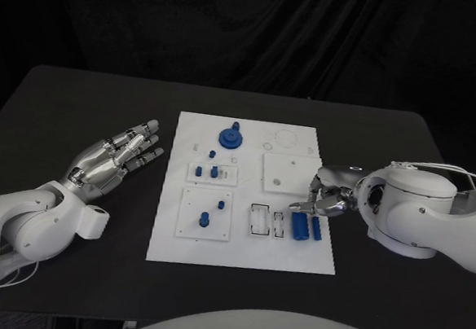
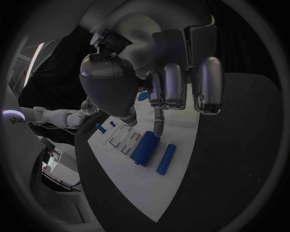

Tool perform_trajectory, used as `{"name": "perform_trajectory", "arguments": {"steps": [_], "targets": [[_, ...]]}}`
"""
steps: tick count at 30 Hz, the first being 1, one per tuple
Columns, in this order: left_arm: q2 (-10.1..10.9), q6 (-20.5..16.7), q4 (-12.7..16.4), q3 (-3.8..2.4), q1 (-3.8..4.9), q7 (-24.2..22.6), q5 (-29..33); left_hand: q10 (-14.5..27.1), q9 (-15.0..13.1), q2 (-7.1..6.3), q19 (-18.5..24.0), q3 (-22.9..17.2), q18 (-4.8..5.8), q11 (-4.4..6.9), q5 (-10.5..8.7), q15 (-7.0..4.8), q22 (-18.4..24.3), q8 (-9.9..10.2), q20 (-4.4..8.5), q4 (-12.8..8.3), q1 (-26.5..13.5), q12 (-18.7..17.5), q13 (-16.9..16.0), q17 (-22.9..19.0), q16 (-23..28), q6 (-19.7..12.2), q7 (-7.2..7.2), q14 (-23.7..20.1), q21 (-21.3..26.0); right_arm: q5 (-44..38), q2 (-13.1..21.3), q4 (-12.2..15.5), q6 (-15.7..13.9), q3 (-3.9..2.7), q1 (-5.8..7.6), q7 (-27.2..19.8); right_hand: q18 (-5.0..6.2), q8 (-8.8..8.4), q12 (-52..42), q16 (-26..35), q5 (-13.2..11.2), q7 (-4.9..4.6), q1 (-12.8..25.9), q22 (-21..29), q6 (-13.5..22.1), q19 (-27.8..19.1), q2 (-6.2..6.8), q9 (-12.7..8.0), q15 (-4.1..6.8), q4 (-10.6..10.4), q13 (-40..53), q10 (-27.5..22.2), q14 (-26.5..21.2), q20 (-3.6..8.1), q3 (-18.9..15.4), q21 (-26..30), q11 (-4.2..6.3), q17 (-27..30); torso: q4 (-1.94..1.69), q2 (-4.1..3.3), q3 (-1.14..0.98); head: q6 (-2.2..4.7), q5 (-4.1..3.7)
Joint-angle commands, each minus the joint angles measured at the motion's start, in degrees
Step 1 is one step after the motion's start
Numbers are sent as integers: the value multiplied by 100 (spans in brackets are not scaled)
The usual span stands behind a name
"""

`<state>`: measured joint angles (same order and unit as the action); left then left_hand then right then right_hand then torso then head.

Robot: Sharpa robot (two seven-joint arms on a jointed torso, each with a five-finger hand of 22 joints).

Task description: Assemble the parts on the task board

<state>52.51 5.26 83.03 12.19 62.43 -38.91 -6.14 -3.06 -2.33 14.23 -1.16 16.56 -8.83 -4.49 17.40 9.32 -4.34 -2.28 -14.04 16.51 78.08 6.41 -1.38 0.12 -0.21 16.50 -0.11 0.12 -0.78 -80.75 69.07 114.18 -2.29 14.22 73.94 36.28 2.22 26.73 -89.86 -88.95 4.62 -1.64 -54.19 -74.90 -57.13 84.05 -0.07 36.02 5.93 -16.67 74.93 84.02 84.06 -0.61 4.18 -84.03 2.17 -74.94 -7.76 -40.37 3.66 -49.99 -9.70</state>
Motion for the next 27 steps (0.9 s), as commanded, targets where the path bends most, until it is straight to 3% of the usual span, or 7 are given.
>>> {"name": "perform_trajectory", "arguments": {"steps": [1, 6, 18, 21, 27], "targets": [[-22, 3, -5, -5, 7, -282, 51, -42, -1, 70, -9, 13, -51, -27, -17, -46, 6, -23, -2, 27, -9, 38, -6, -4, 12, 17, 8, 8, -16, -63, -8, 15, 97, 0, -38, 140, -78, -47, -14, 28, -47, -6, 67, -1322, -36, 384, -14, 6, 34, 1, 1507, 598, 529, 50, -40, -27, -5, -1174, -7, -6, 3, -1, 3], [-41, 24, -15, -5, 7, -256, 69, -42, 0, 72, -9, 14, -51, -37, -4, -44, 7, -22, -4, 25, -8, 38, -5, -4, 12, 13, 7, 8, -16, -63, -24, 4, 151, 0, -68, 117, -73, -76, -14, 34, -64, -10, 68, -1316, -36, 377, -14, 1, 35, 5, 1507, 598, 526, 50, -33, -11, -8, -1160, -7, -12, 8, -1, 13], [-64, 60, -41, -5, 6, -192, 77, -32, 5, 72, -7, 16, -51, -55, 33, -34, 13, -14, -11, 20, 2, 30, -2, -4, 11, -12, 3, 9, -15, -64, -47, -11, 188, 1, -218, 6, -58, -378, -14, 104, 87, -53, -11, -1294, -40, 345, 78, -81, 10, 22, 1507, 598, 493, 33, 42, 40, -43, -996, -7, -9, 6, -1, 38], [-69, 69, -49, -5, 6, -176, 78, -31, 5, 72, -7, 16, -50, -56, 35, -33, 13, -14, -12, 19, 3, 30, -2, -4, 11, -13, 3, 9, -15, -64, -71, -37, 204, 1, -246, -22, -54, -555, -14, 116, 351, -67, -165, -1288, -102, 333, 135, -114, -1, 47, 1507, 598, 490, 18, 127, 51, -56, -970, -4, -3, 6, -1, 42], [-47, 78, -41, -5, 6, -147, 78, -29, 7, 70, -7, 16, -50, -60, 44, -29, 15, -11, -14, 16, 9, 30, -2, -3, 11, -22, 2, 10, -14, -64, -142, -90, 229, 1, -304, -97, -43, -722, -14, 160, 670, -84, -370, -1274, -119, 312, 176, -135, -17, 116, 1507, 598, 471, 3, 220, 89, -70, -870, 1, -1, 3, -1, 39]]}}
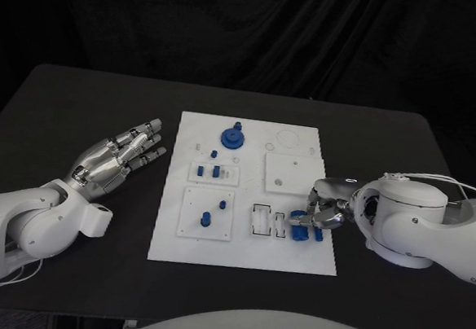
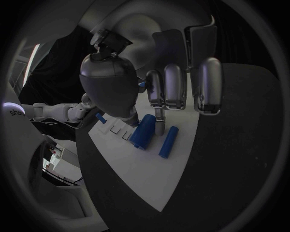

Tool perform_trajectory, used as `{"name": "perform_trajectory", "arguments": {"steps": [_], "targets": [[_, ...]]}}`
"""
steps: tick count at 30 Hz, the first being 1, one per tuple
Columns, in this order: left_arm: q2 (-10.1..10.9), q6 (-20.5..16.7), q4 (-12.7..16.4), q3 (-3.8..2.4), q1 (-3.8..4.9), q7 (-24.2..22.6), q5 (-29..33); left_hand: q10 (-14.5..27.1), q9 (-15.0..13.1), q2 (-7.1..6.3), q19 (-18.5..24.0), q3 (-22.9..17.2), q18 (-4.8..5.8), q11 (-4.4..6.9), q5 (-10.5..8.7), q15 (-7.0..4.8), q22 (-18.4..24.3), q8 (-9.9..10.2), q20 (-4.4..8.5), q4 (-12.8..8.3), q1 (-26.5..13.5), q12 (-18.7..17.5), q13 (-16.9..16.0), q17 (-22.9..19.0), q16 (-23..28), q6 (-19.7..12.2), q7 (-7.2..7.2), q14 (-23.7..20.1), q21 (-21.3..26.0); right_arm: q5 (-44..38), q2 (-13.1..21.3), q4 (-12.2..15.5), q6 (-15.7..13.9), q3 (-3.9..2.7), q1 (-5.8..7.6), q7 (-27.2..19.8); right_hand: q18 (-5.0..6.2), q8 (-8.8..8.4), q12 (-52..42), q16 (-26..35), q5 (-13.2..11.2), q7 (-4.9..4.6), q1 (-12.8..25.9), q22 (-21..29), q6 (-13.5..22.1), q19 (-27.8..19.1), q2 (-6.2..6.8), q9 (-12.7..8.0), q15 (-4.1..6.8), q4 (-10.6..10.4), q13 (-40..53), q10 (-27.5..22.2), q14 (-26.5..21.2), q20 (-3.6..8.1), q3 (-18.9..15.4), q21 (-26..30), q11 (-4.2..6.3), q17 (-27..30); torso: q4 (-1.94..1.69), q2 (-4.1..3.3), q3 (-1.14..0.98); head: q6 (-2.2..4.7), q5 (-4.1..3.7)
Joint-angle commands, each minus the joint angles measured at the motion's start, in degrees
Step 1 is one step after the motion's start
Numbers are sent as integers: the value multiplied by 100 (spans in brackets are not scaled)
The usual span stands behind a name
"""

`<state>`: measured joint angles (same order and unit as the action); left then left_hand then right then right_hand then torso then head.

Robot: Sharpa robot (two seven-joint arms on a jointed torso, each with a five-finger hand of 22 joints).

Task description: Assemble the parts on the task board

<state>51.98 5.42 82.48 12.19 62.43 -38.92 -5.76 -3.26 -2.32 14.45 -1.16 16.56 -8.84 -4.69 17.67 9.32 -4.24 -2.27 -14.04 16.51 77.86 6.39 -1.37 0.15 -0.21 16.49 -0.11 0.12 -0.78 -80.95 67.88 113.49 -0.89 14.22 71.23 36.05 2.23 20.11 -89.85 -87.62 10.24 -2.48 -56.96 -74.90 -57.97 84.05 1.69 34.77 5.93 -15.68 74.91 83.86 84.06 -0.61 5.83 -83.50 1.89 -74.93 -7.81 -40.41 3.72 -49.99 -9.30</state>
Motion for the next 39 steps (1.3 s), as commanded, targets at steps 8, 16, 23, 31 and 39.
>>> {"name": "perform_trajectory", "arguments": {"steps": [8, 16, 23, 31, 39], "targets": [[10, 74, 13, -5, 6, -122, 40, -5, 7, 47, -8, 14, -48, -47, 39, -21, 2, -9, -21, 13, 45, 33, -3, -5, 9, -26, -3, 13, -15, 45, -143, -134, 24, 0, -105, -199, -37, -292, -15, 58, 659, -17, -473, -1262, -44, 294, 20, -31, -64, 248, 1509, 614, 460, -39, 247, 66, -49, -801, 3, 13, -3, -1, 30], [-11, 101, -9, -5, 5, -88, 40, 0, 9, 48, -8, 7, -47, -54, 71, -12, 6, -5, -29, 9, 68, 32, -2, -5, 10, -41, -14, 12, -15, 518, -242, -284, -66, 0, -132, -259, -30, -478, -15, 77, 1171, -74, -676, -1252, 123, 279, 24, -22, -124, 433, 1509, 614, 452, -91, 431, 97, -91, -758, -8, 12, -2, -1, 34], [-28, 126, -25, -4, 5, -87, 40, 12, 10, 70, -7, -16, -46, -63, 236, -1, 15, -4, -40, 15, 123, 37, -1, -5, 10, -47, -37, 12, -14, 1395, -268, -394, -231, 0, -137, -240, 32, -341, -15, 95, 2359, -89, -964, -1171, 348, 171, -7, 189, -131, 780, 1509, 614, 443, -110, 790, 332, -100, -715, 2, 8, 3, -1, 99], [-28, 139, -28, -4, 4, -100, 41, 19, 11, 134, -10, 38, -42, -75, 114, 14, 19, -1, -50, 34, -41, 46, -2, -2, 5, -65, -25, 21, -15, 2529, -205, -434, -601, -1, -135, -303, 53, 33, -15, 95, 3560, -115, -866, -1139, 612, 122, 11, 577, -152, 1064, 1509, 614, 442, -126, 1237, 442, -119, -706, -2, 10, 4, -1, 135], [-20, 137, -27, -4, 4, -100, 41, 12, 12, 137, -11, 43, -41, -84, 110, 16, 18, 0, -51, 32, -53, 61, -5, 1, 3, -68, -21, 27, -15, 3454, -46, -304, -927, -3, -29, -513, 47, 170, -15, 84, 3646, -108, -714, -1149, 673, 136, 43, 693, -146, 1114, 1509, 614, 448, -122, 1327, 420, -112, -726, 3, 10, 2, -1, 157]]}}
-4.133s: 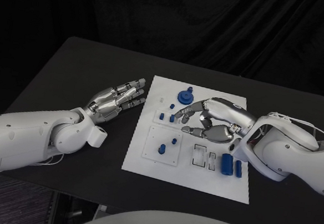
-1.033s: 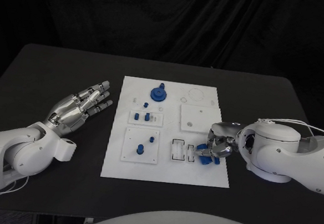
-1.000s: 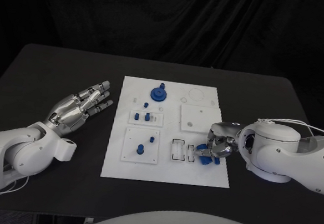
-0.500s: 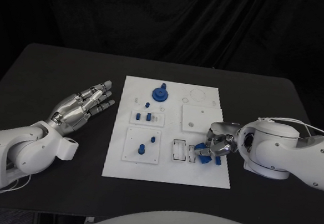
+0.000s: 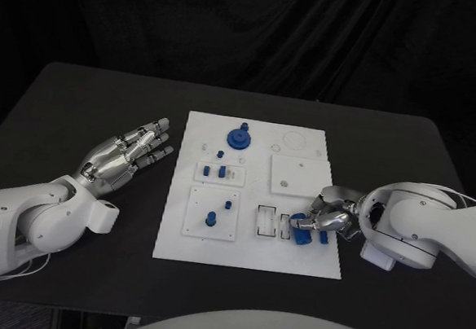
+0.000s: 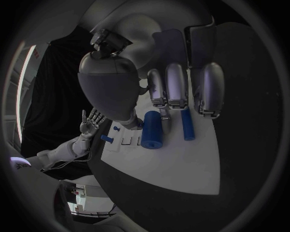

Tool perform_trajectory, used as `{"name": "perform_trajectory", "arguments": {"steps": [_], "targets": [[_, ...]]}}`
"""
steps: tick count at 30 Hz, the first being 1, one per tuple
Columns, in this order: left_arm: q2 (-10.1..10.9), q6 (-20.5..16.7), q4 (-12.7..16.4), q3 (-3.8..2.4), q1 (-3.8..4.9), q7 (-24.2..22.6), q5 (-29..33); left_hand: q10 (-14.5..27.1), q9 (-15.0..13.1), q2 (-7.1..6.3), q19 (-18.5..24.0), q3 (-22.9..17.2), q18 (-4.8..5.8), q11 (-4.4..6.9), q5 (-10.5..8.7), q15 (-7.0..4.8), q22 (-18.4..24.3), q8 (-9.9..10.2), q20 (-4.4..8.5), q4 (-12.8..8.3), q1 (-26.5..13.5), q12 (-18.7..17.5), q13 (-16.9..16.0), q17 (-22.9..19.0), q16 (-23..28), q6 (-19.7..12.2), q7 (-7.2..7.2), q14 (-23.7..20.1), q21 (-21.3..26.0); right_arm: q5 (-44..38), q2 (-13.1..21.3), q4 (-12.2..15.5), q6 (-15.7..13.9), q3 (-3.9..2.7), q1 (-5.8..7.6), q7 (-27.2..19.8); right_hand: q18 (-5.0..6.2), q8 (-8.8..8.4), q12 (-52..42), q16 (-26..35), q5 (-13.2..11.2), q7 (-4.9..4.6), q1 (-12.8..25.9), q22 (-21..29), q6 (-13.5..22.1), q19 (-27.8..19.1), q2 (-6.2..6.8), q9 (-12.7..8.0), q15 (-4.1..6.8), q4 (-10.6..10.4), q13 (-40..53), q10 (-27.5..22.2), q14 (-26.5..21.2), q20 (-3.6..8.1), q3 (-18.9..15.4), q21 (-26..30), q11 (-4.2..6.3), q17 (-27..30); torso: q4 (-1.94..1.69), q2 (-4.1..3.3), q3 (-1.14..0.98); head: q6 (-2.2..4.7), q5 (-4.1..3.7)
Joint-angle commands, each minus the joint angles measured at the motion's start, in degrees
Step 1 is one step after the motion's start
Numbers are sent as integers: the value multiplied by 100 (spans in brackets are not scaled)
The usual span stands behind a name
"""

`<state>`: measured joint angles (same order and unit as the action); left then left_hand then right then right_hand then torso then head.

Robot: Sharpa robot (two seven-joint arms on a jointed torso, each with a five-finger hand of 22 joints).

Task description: Assemble the parts on the task board

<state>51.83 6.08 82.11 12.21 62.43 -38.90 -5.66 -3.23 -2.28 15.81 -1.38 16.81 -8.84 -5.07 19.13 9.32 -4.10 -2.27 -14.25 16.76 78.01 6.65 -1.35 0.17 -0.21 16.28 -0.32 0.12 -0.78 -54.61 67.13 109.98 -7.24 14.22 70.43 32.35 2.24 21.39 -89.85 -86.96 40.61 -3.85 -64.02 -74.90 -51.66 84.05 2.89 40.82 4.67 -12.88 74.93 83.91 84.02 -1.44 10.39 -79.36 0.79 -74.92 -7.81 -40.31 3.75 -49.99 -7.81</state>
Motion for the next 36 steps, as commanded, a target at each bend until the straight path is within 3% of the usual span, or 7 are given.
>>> {"name": "perform_trajectory", "arguments": {"steps": [1, 7, 14, 18, 24, 33, 36], "targets": [[-5, 71, 10, -6, 4, -102, 31, 9, 8, 1, 12, 18, -41, -46, -35, 17, 4, 0, -29, 8, -68, 35, -7, -2, 3, -47, 0, 27, -15, 918, 41, 58, -319, -3, 80, -173, 45, 52, -15, 16, 609, 29, 14, -1152, 49, 140, -70, 96, -21, 834, 1507, 609, 452, -39, 874, -2, -2, -730, 3, 2, 1, -1, 11], [-10, 71, 8, -6, 4, -103, 31, 9, 8, 1, 12, 18, -41, -46, -35, 17, 4, 0, -29, 8, -68, 35, -7, -2, 3, -47, 0, 27, -15, 1202, 51, 99, -457, -3, 184, -372, 38, 88, -15, 0, 591, 35, 64, -1161, 65, 153, -57, 123, -19, 845, 1507, 609, 460, -38, 888, -29, 2, -763, 4, 5, 0, -1, 23], [-10, 66, 8, -6, 4, -99, 31, 6, 9, 0, 10, 24, -39, -60, -21, 22, 3, 1, -32, 3, -77, 41, -7, 0, 1, -54, 8, 31, -16, 1310, -17, 112, -544, -3, 215, -637, 37, 139, -15, -9, 525, 41, 89, -1164, 111, 157, -43, 163, -15, 902, 1507, 609, 464, -33, 923, -35, 7, -779, 1, 3, 5, -1, 47], [-21, 70, -2, -6, 4, -94, 31, 4, 9, -1, 9, 25, -38, -66, 2, 25, 1, 2, -34, 0, -76, 46, -8, 0, 0, -58, 13, 33, -17, 1239, -90, 114, -561, -3, 220, -748, 36, 212, -15, -14, 272, 35, 169, -1166, 185, 160, -52, 207, -19, 933, 1507, 609, 464, -35, 939, -41, 2, -782, -1, -1, 3, -1, 66], [-46, 90, -19, -6, 4, -90, 31, 5, 9, 0, 10, 23, -37, -70, 24, 26, 4, 2, -35, -3, -70, 45, -7, 0, 0, -62, 16, 32, -16, 1164, -250, 48, -436, -2, 202, -679, 48, 232, -15, 5, 163, 28, 222, -1149, 224, 139, -51, 212, -23, 932, 1507, 609, 454, -38, 939, 7, -4, -735, -4, -7, 1, -1, 68], [-52, 104, -34, -6, 3, -79, 31, 7, 9, 1, 9, 20, -36, -73, 42, 28, 5, 2, -35, -5, -62, 45, -7, 0, -1, -60, 15, 34, -16, 993, -347, -6, -259, -2, 151, -556, 55, 229, -15, 17, -240, -5, 384, -1138, 341, 124, -65, 155, -48, 869, 1507, 609, 446, -60, 917, 41, -35, -706, -3, -13, 2, -1, 111], [-60, 111, -47, -6, 3, -80, 31, 7, 9, 1, 9, 20, -36, -73, 42, 28, 5, 2, -35, -5, -62, 45, -7, 0, -1, -60, 15, 34, -16, 974, -371, -19, -221, -1, 144, -533, 56, 231, -15, 17, -655, -13, 469, -1135, 358, 121, -81, 105, -60, 807, 1507, 609, 446, -73, 873, 50, -46, -705, 3, -8, 5, -1, 115]]}}
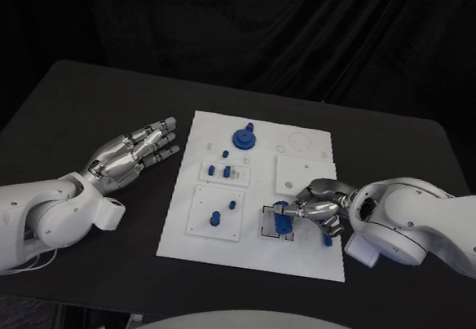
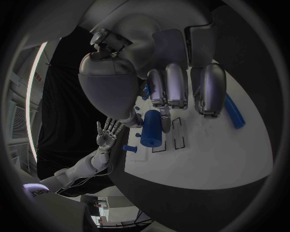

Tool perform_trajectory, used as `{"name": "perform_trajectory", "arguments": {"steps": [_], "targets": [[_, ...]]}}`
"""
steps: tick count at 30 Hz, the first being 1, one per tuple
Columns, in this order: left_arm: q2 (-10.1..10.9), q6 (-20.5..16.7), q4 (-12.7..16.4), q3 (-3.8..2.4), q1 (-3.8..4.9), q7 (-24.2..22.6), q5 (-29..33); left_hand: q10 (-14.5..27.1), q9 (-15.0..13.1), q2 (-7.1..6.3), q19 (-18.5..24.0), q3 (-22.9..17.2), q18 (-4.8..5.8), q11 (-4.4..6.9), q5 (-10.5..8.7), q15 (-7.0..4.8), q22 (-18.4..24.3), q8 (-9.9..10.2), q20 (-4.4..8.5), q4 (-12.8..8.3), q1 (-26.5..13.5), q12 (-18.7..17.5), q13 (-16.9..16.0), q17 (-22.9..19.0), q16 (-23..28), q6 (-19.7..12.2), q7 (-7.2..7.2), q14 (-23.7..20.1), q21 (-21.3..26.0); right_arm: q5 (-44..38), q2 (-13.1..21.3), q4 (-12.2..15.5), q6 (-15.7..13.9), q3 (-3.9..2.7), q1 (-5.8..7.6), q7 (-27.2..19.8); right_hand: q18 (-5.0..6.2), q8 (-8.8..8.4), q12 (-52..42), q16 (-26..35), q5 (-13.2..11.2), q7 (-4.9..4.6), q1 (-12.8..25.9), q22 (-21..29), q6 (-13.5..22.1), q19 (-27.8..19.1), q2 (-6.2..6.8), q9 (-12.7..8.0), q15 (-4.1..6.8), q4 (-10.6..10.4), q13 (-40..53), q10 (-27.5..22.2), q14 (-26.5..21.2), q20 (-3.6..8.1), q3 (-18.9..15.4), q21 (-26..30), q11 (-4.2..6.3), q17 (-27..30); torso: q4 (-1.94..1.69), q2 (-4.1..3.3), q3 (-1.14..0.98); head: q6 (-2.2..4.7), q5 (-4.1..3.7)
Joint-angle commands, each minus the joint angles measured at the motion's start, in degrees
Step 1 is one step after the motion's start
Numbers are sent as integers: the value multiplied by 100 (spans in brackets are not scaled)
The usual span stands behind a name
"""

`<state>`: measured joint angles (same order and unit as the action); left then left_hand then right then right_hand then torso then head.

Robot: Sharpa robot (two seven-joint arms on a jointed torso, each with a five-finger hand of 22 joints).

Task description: Assemble the parts on the task board

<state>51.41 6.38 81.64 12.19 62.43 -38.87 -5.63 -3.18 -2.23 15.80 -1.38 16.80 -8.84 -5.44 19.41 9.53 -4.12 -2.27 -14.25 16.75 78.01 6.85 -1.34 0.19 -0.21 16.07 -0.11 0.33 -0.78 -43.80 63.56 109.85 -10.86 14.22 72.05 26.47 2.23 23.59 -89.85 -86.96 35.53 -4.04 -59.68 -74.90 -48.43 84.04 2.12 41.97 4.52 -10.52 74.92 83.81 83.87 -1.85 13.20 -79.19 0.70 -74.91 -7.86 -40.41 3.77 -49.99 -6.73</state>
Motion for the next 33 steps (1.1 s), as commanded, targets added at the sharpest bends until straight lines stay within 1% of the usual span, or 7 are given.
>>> {"name": "perform_trajectory", "arguments": {"steps": [1, 6, 14, 18, 23, 29, 33], "targets": [[-21, 82, -2, -4, 3, -83, 28, 3, 5, 1, 9, 20, -35, -35, 15, 7, 7, 2, -36, -5, -62, 25, -7, -1, -1, -39, -6, 13, -16, -110, -22, -9, 155, -1, -20, 62, 59, 12, -15, 17, -173, 4, 39, -1133, 38, 119, -2, -16, -44, 570, 1508, 619, 462, -32, 589, 40, -37, -706, 6, 4, 1, -1, 5], [-32, 94, -12, -4, 2, -81, 28, 2, 5, 5, 10, 17, -34, -38, 26, 9, 10, 2, -36, -6, -55, 28, -8, -1, -1, -40, -8, 13, -16, -131, -60, -28, 242, -1, -25, 115, 60, 4, -15, 18, -364, -7, 84, -1131, 59, 118, 4, -60, -52, 532, 1508, 619, 462, -38, 555, 46, -47, -701, 0, 4, -1, -1, 20], [-40, 104, -22, -4, 2, -77, 28, 2, 5, 5, 10, 17, -34, -38, 26, 9, 10, 2, -36, -6, -55, 28, -8, -1, -1, -40, -8, 13, -16, -194, -79, -57, 350, -1, -33, 214, 65, -20, -15, 26, -1225, -45, 329, -1125, 91, 112, 12, -217, -84, 260, 1508, 619, 457, -68, 344, 70, -84, -675, 6, 7, -1, -1, 45], [-44, 109, -26, -4, 2, -74, 28, 2, 5, 5, 10, 17, -34, -38, 26, 9, 10, 2, -36, -6, -55, 28, -8, -1, -1, -40, -8, 13, -16, -200, -81, -72, 360, -1, -35, 235, 66, -19, -15, 27, -1581, -54, 444, -1123, 99, 110, 3, -265, -93, 115, 1508, 619, 455, -77, 238, 78, -92, -669, 7, 5, -6, -1, 47], [-51, 120, -34, -4, 1, -65, 28, 2, 5, 5, 10, 17, -34, -38, 26, 9, 10, 2, -36, -6, -55, 28, -8, -1, -1, -40, -8, 13, -16, -204, -88, -86, 339, -1, -36, 243, 70, 3, -15, 30, -1741, -49, 615, -1119, 108, 107, -28, -328, -91, -128, 1508, 619, 453, -80, 11, 91, -89, -657, 4, 7, -4, -1, 47], [-57, 132, -41, -4, 1, -52, 28, 5, 6, 8, 9, 12, -33, -40, 33, 12, 9, 3, -37, -5, -47, 25, -7, -1, -1, -48, -13, 13, -16, -205, -90, -96, 294, -1, -37, 241, 71, 21, -15, 32, -1885, -46, 668, -1119, 124, 107, -85, -371, -88, -283, 1508, 619, 452, -77, -119, 96, -86, -651, 10, 5, -5, -1, 55], [-61, 140, -47, -4, 0, -47, 28, 5, 6, 8, 9, 12, -33, -40, 33, 12, 9, 3, -37, -5, -47, 25, -7, -1, -1, -48, -13, 13, -16, -205, -89, -97, 289, -1, -38, 243, 72, 44, -15, 32, -2103, -44, 743, -1116, 135, 105, -131, -411, -87, -464, 1508, 619, 451, -76, -267, 105, -86, -647, 8, 5, -7, -1, 56]]}}
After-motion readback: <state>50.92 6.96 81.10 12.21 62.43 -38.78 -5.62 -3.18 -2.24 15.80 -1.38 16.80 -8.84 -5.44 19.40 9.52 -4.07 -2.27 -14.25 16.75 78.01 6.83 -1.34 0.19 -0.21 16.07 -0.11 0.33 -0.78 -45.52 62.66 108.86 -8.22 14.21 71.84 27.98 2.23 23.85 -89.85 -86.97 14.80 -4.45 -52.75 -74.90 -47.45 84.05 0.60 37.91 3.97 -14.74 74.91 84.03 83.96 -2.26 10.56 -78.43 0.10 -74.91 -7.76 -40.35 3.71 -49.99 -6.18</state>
